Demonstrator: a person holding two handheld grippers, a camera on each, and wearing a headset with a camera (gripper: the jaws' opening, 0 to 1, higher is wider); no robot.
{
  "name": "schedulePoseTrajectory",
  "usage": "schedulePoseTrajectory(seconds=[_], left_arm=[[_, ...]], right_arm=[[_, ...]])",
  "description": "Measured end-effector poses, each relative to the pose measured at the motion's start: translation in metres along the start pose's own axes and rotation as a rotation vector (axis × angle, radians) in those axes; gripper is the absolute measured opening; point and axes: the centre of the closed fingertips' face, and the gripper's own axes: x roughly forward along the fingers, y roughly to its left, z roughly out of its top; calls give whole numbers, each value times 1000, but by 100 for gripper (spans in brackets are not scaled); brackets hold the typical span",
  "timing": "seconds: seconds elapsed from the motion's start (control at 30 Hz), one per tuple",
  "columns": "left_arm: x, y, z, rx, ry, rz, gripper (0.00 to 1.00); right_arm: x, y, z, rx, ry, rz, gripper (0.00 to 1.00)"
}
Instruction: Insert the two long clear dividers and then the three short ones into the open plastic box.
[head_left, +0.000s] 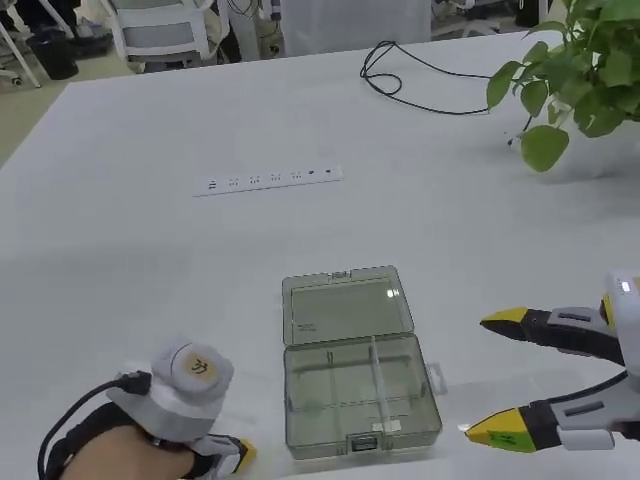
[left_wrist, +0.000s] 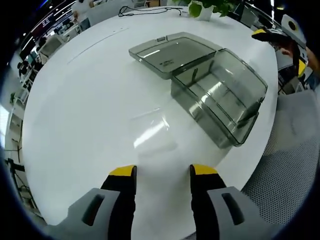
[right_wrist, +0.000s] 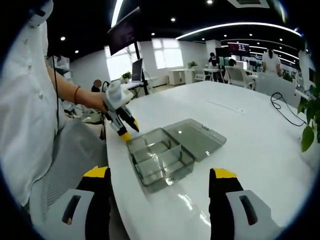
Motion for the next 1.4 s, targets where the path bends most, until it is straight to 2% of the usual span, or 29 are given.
schedulePoseTrajectory(seconds=[0.1,0.37,0.53,0.67,1.4], left_arm=[[-1,2,-2,-15,34,5,39],[-1,8,-5,-21,87,3,32],[-2,8,-7,-3,131,-9,32],[-1,9,-7,-1,148,-14,32],[-7,8,-8,-92,101,-76,30]], right_arm=[[0,-1,1,3,-7,-4,81],[0,-2,3,7,-15,-7,81],[-2,-1,2,8,-14,-6,81],[-2,1,0,3,-7,-1,81],[-1,5,-4,2,3,-3,80]])
